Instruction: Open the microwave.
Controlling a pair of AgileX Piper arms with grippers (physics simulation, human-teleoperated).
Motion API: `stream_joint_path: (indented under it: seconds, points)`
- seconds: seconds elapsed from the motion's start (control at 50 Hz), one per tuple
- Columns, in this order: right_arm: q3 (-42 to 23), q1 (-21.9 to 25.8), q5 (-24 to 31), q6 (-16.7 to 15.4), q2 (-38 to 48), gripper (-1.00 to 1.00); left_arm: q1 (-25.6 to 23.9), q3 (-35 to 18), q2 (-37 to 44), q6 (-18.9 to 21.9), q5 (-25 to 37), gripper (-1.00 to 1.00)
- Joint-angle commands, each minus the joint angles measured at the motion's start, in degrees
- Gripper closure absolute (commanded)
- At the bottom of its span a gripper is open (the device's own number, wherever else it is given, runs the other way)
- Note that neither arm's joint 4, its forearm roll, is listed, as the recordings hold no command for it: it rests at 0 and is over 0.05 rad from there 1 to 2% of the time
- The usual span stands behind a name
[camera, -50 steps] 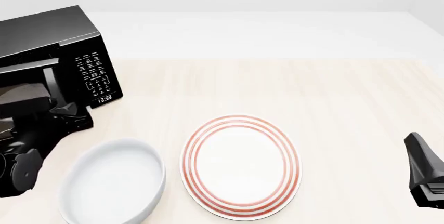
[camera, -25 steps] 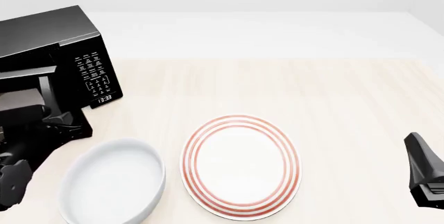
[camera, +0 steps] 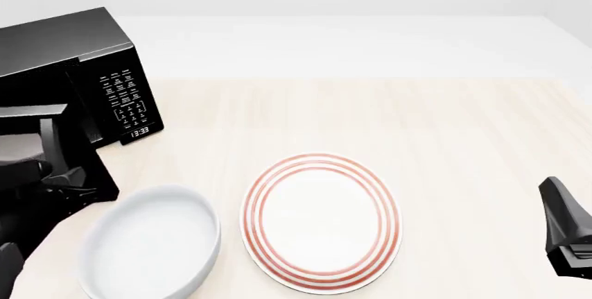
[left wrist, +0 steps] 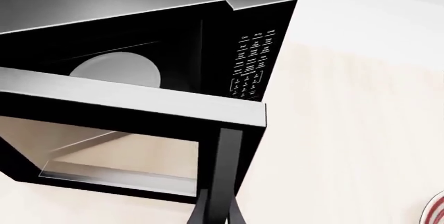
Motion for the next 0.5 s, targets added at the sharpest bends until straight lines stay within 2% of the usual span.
stream_joint_path:
  seconds: [0.02, 0.5]
  points:
    - [0.0, 0.0, 0.0, 0.0, 0.0, -1.0, -3.91, -0.5, -6.52, -2.64, -10.68, 1.0]
    - [0.0, 0.0, 0.0, 0.0, 0.0, -1.0, -3.85, 4.4, -7.06, -2.5, -14.41, 1.0]
